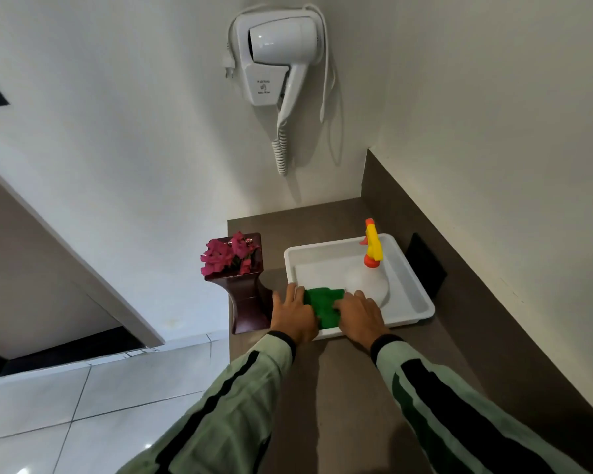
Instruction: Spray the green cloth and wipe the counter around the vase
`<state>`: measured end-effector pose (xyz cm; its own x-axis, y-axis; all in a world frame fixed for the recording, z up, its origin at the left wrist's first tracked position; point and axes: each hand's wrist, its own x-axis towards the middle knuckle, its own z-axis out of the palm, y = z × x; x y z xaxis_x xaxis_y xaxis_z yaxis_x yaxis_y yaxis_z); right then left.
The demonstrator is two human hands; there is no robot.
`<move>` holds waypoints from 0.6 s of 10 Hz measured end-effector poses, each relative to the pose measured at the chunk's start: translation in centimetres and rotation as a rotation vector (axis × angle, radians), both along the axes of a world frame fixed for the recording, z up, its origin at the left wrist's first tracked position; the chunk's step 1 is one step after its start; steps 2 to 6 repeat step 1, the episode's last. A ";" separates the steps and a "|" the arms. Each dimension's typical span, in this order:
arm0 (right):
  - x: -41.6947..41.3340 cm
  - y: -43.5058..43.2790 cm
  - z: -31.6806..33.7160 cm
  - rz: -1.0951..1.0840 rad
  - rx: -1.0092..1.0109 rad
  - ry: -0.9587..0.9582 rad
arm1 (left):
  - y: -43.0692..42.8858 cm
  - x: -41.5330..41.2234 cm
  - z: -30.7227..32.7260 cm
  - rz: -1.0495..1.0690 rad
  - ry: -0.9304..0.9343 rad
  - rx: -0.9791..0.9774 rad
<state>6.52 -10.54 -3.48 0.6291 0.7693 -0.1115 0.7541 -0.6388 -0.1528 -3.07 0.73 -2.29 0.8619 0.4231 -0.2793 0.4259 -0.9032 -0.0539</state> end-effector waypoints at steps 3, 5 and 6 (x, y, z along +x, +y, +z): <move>-0.5 0.3 1.4 -0.061 0.122 0.015 | -0.3 -0.7 1.1 -0.056 -0.091 -0.028; -0.5 0.3 1.4 -0.061 0.122 0.015 | -0.3 -0.7 1.1 -0.056 -0.091 -0.028; -0.5 0.3 1.4 -0.061 0.122 0.015 | -0.3 -0.7 1.1 -0.056 -0.091 -0.028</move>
